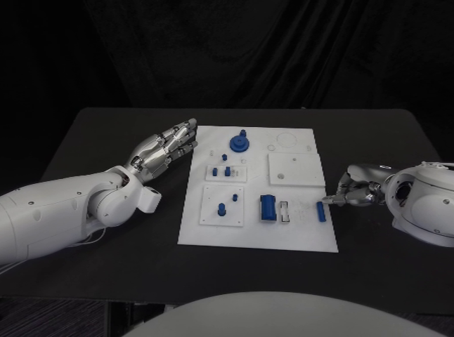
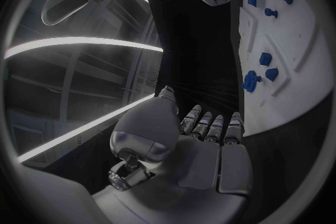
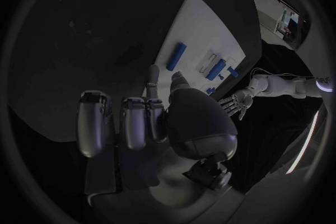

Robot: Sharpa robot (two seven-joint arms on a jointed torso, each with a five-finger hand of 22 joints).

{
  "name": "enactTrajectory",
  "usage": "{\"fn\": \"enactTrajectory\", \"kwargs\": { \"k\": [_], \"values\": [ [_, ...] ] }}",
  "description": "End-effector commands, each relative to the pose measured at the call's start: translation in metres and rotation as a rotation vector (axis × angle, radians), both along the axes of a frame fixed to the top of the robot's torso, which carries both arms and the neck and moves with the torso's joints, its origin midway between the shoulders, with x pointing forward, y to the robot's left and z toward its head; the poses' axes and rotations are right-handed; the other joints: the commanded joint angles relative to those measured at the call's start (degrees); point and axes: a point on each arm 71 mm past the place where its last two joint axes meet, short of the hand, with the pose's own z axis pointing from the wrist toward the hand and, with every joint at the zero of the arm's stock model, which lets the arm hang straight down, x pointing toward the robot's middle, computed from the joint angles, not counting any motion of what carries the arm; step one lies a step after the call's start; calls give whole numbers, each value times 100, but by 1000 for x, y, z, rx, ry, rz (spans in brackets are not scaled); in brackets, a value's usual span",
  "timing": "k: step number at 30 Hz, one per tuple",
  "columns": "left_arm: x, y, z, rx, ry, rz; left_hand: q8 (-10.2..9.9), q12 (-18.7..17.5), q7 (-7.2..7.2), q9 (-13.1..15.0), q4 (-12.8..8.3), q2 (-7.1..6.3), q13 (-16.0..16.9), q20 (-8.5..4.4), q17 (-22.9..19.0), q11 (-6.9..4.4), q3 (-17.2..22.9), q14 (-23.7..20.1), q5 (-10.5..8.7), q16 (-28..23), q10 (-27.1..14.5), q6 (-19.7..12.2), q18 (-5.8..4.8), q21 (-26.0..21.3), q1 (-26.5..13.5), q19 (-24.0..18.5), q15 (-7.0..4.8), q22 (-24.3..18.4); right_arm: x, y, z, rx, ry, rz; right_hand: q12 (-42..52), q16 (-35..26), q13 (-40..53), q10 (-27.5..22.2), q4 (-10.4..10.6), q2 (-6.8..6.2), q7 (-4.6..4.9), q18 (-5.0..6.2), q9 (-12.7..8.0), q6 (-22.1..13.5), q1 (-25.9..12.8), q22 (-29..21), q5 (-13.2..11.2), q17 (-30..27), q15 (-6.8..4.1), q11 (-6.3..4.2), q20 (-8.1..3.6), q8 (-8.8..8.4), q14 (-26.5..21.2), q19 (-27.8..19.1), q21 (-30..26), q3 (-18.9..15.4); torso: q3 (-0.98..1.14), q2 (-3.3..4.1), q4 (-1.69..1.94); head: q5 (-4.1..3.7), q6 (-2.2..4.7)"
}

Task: Assemble the parts on the task board

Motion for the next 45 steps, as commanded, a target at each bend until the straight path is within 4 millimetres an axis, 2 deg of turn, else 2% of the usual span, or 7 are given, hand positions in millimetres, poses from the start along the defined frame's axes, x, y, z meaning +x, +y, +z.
{"fn": "enactTrajectory", "kwargs": {
  "k": [1, 10, 17, 20, 27, 40, 45],
  "values": [
    [-1, -1, 1, -18, -23, -1, 31, 11, 56, 9, -2, -4, 1, 2, -6, -39, 31, -3, 29, -21, 9, -11, 46, 2, 76, 0, -30, -1, -2, 0, -5, -52, 11, -6, 31, -25, 1509, 597, -46, 22, -1, 41, 2, 59, 58, 1275, 27, 1231, 0, 41, 19, -28, 554, 260, -16, 2, 0, -6, 3, 12, -1],
    [-1, 0, 0, -18, -14, -6, 27, 3, 62, 7, -13, -9, 0, 23, -6, -30, 41, -3, 40, -21, 3, -21, 46, 4, 103, 2, -12, 1, -4, 6, -12, -33, 10, 4, 31, -38, 1509, 597, -75, 25, -8, 50, 7, 77, 99, 1263, 28, 1204, -5, 34, 15, -27, 548, 243, -51, 12, -2, -13, 7, 14, -1],
    [-2, -1, -2, -17, -5, -12, 23, 1, 70, 5, -18, -8, 0, 40, -6, -17, 48, -3, 46, -21, 0, -32, 47, 6, 119, 5, 0, 4, -5, 11, -13, -20, 4, 12, 31, -40, 1509, 597, -73, 32, -9, 54, 10, 82, 99, 1258, 27, 1199, -6, 33, 14, -27, 547, 235, -67, 13, 14, -15, -1, -3, -1],
    [-2, -1, -2, -17, 0, -16, 23, 1, 72, 6, -20, -8, 0, 47, -6, -11, 51, -3, 48, -21, 0, -29, 47, 7, 125, 5, 5, 5, -5, 13, -13, -18, 5, 19, 31, -40, 1509, 597, -73, 32, -9, 54, 10, 82, 99, 1258, 27, 1199, -6, 33, 14, -27, 547, 235, -67, 13, 6, -17, 7, -14, -1],
    [-2, -2, -4, -15, 14, -26, 21, -1, 95, 7, -27, -4, 0, 79, -6, 35, 65, -3, 55, -21, -3, -29, 50, 9, 150, 8, 28, 8, -5, 17, -15, -18, 10, 26, 31, -44, 1509, 597, -77, 35, -10, 57, 12, 83, 106, 1254, 26, 1191, -7, 31, 13, -30, 545, 230, -79, 14, 4, -15, -1, -3, -1],
    [-3, -3, -6, -13, 26, -33, 20, 26, 139, 8, -34, -4, 5, 109, -6, 88, 78, -3, 63, -21, 6, -23, 53, 12, 171, 12, 55, 10, -4, 22, -22, -36, 39, 39, 31, -57, 1509, 597, -341, 16, -16, 63, 37, 41, 439, 1244, 29, 1165, -18, 22, 1, -94, 540, 216, -110, 87, -1, -12, 8, -9, -1],
    [-3, -3, -7, -13, 29, -35, 20, 48, 140, 8, -35, -4, 9, 121, -6, 125, 84, -3, 64, -21, 15, -21, 54, 13, 178, 13, 70, 11, -4, 23, -26, -49, 58, 43, 31, -69, 1509, 597, -424, 33, 13, 71, 0, -53, 521, 1233, 27, 1142, -4, 40, 7, -188, 535, 199, -147, 108, -3, -14, 7, -1, -1]
  ]
}}
